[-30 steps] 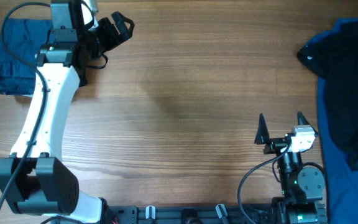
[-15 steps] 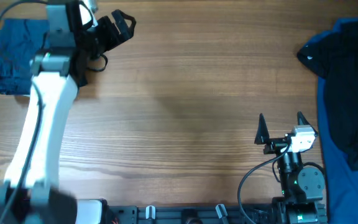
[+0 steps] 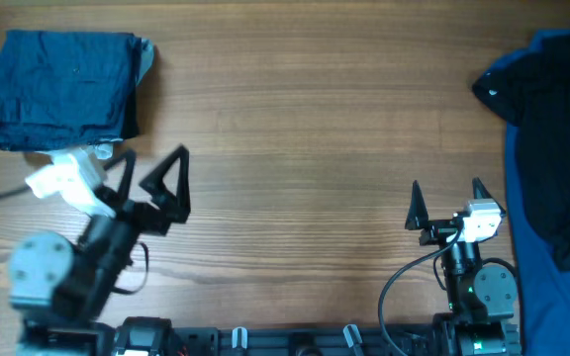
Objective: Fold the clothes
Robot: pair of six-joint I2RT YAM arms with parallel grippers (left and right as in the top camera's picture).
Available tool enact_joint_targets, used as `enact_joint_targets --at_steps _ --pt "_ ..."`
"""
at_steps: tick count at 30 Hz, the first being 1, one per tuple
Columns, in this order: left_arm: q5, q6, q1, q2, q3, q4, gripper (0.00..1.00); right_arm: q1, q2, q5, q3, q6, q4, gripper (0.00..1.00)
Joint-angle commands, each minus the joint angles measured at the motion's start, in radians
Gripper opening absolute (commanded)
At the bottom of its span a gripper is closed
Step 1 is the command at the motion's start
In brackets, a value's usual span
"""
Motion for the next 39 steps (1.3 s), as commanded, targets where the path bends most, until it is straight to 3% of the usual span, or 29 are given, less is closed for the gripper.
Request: enact_joint_targets --at_steps 1,6,9,23,28,30,31,39 --pt "-0.105 0.002 0.014 -0.158 -0.296 0.090 1.00 -0.007 -0.008 -0.019 -0.001 -0.017 0.002 1.00" --pt "-0.258 0.002 0.014 -0.354 -0.598 0.323 1.00 -0.007 -0.008 -0.019 -0.001 -0.017 0.002 1.00" --pt "-0.344 0.006 0.014 -0.381 -0.661 0.407 1.00 -0.007 -0.008 -0.019 -0.001 -0.017 0.002 1.00" --pt "-0.380 0.061 0.011 -0.513 -0.824 0.463 1.00 -0.007 -0.008 -0.019 -0.001 -0.017 0.002 1.00" --pt "-0.312 0.259 0.011 -0.513 -0.845 0.413 1.00 -0.007 -0.008 -0.019 -0.001 -0.017 0.002 1.00" --pt "-0.257 0.406 0.011 -0.513 -0.845 0.407 1.00 -0.007 -0.008 -0.019 -0.001 -0.017 0.002 1.00" --pt "-0.210 0.550 0.011 -0.513 -0.845 0.402 1.00 -0.007 -0.008 -0.019 -0.001 -0.017 0.002 1.00" --pt "-0.200 0.578 0.021 -0.513 -0.845 0.403 1.00 -0.007 -0.008 -0.019 -0.001 -0.017 0.002 1.00"
